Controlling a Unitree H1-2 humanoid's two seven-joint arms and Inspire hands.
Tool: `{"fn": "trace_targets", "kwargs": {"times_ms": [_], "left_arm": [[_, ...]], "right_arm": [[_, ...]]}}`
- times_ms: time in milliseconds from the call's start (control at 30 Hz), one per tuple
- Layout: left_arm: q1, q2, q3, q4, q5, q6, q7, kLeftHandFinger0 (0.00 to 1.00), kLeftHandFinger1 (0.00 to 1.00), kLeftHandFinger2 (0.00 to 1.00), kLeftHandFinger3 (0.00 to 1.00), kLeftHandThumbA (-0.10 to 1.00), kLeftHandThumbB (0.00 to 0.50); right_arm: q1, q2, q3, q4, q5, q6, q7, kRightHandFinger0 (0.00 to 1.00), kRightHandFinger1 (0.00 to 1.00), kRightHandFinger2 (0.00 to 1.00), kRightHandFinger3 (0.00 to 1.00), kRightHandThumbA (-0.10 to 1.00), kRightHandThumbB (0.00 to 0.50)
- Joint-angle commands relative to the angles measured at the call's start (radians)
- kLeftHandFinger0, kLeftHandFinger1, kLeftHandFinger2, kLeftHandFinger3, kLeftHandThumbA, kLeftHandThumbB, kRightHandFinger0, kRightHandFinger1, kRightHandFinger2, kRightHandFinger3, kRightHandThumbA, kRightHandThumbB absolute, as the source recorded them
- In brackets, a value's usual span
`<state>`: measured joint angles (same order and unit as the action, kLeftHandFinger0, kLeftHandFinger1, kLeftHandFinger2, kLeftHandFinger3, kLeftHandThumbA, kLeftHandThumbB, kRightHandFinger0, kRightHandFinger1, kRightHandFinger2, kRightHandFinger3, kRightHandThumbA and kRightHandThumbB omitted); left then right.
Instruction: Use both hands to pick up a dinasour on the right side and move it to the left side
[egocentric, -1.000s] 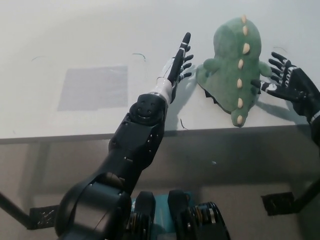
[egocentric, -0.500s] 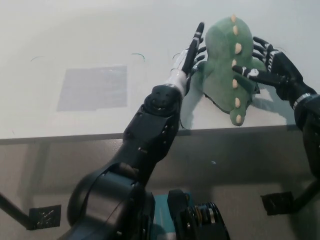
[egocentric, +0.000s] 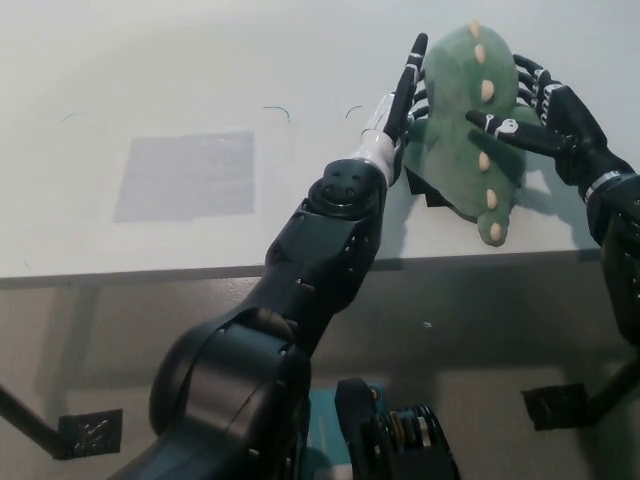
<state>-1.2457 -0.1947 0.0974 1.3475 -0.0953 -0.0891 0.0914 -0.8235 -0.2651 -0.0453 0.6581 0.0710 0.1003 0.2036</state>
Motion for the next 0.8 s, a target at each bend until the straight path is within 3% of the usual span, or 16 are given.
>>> {"fn": "trace_targets", "kwargs": {"times_ms": [0, 133, 267, 467, 667, 700, 767], "left_arm": [[-0.077, -0.038, 0.002, -0.012, -0.012, -0.017, -0.019, 1.0, 1.0, 1.0, 1.0, 1.0, 0.373], [-0.089, -0.035, 0.006, -0.007, -0.012, -0.02, -0.02, 1.0, 1.0, 1.0, 1.0, 1.0, 0.364], [-0.088, -0.029, 0.005, -0.004, -0.009, -0.011, -0.022, 1.0, 1.0, 1.0, 1.0, 1.0, 0.325], [-0.069, -0.027, 0.0, 0.001, -0.003, -0.016, -0.023, 1.0, 1.0, 1.0, 1.0, 1.0, 0.294], [-0.036, -0.027, -0.005, 0.003, 0.001, -0.019, -0.029, 1.0, 1.0, 1.0, 1.0, 1.0, 0.325], [-0.021, -0.023, -0.004, 0.001, 0.0, -0.014, -0.025, 1.0, 1.0, 1.0, 1.0, 1.0, 0.333], [-0.011, -0.024, -0.005, 0.001, 0.002, -0.012, -0.025, 1.0, 1.0, 1.0, 1.0, 1.0, 0.326]], "right_arm": [[-0.078, -0.007, 0.005, 0.0, -0.005, -0.037, 0.003, 1.0, 1.0, 1.0, 1.0, 1.0, 0.235], [-0.087, -0.01, 0.001, 0.0, -0.001, -0.033, 0.006, 1.0, 1.0, 1.0, 1.0, 1.0, 0.24], [-0.085, -0.002, 0.004, -0.002, -0.002, -0.028, 0.002, 1.0, 1.0, 1.0, 1.0, 1.0, 0.197], [-0.069, 0.011, 0.01, -0.005, -0.008, -0.005, -0.008, 1.0, 1.0, 1.0, 1.0, 1.0, 0.203], [-0.047, 0.039, 0.016, 0.012, -0.022, -0.007, -0.032, 1.0, 1.0, 1.0, 1.0, 1.0, 0.203], [-0.038, 0.057, 0.018, 0.019, -0.022, -0.013, -0.038, 1.0, 1.0, 1.0, 1.0, 1.0, 0.167], [-0.031, 0.063, 0.021, 0.024, -0.027, -0.023, -0.046, 1.0, 1.0, 1.0, 1.0, 1.0, 0.162]]}}
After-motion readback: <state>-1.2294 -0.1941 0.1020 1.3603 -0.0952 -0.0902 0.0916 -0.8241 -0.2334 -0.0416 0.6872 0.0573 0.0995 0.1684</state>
